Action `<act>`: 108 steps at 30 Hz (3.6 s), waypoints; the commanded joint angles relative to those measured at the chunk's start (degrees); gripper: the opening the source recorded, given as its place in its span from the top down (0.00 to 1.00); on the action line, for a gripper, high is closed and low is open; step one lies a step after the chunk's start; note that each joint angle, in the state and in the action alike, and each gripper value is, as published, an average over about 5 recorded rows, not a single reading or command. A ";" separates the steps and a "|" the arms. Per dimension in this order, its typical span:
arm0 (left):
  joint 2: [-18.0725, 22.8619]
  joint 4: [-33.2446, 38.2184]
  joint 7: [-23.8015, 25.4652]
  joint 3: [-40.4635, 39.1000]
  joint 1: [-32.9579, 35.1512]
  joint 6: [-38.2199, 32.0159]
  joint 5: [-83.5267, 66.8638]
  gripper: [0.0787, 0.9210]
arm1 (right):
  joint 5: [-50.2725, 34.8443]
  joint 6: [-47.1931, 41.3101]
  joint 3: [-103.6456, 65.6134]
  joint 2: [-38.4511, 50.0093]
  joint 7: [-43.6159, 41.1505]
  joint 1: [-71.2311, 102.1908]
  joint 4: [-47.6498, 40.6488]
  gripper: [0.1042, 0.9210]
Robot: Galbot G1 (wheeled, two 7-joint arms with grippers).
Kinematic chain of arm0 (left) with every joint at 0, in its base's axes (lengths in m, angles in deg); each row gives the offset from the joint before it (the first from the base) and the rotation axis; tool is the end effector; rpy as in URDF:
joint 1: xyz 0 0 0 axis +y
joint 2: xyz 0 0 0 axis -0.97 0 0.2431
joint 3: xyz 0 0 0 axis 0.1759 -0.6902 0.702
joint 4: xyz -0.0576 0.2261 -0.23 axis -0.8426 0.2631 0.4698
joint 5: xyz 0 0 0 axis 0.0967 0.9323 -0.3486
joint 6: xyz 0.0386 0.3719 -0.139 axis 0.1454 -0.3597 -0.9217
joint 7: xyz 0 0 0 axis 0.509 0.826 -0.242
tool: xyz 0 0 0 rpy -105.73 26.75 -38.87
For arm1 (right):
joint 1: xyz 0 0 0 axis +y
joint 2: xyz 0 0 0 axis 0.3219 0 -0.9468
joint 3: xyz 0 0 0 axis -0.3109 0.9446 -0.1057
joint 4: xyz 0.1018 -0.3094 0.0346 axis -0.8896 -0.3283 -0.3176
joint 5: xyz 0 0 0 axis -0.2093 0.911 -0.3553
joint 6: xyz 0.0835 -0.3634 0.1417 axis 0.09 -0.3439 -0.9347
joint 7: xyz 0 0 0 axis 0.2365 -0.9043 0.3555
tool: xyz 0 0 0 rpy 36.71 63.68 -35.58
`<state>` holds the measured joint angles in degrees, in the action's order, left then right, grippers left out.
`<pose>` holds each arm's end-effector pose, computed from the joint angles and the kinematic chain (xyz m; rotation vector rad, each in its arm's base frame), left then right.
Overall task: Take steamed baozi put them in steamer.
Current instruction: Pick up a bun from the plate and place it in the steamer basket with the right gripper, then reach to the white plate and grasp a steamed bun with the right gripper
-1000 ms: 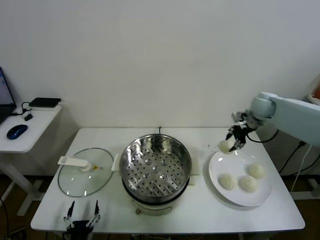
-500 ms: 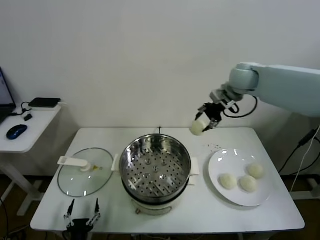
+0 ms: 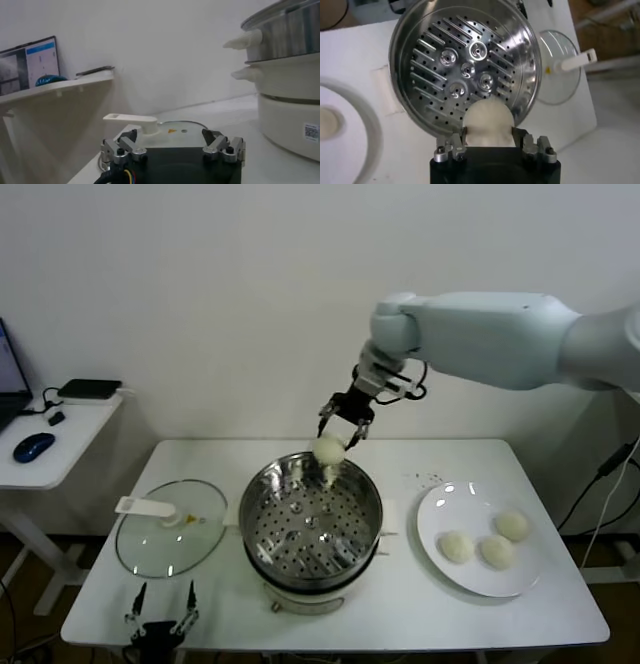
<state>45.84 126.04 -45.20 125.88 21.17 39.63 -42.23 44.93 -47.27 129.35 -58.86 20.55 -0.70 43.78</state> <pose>0.1487 0.0887 -0.4543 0.2512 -3.0285 -0.3342 0.6132 0.1527 -0.0099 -2.1762 0.6017 -2.0940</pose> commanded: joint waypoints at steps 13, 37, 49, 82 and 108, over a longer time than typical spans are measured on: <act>2.07 -0.87 -0.17 0.13 -0.16 -0.38 0.01 0.12 | 2.86 8.88 2.32 -9.09 -3.27 8.99 -12.72 0.36; 2.14 -1.55 -0.18 0.45 -0.67 -0.62 0.20 0.12 | 2.72 8.88 1.41 -12.26 -4.14 13.37 -18.33 0.32; 2.30 -0.48 -0.21 0.65 0.01 -0.42 0.45 0.12 | -15.32 3.91 8.22 -5.14 -2.30 0.63 -6.44 0.12; 1.57 -1.96 -0.27 -0.47 -0.26 -0.72 1.24 0.12 | -20.58 -59.64 29.46 32.66 6.89 -11.31 31.70 0.12; 1.73 -3.95 -0.18 0.53 -1.09 -0.72 1.44 0.12 | -10.44 -59.38 9.74 30.82 9.91 16.04 13.90 0.12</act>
<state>45.84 122.27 -45.42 126.38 20.08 38.85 -40.83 31.74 -105.96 143.73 -28.04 30.09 8.10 62.91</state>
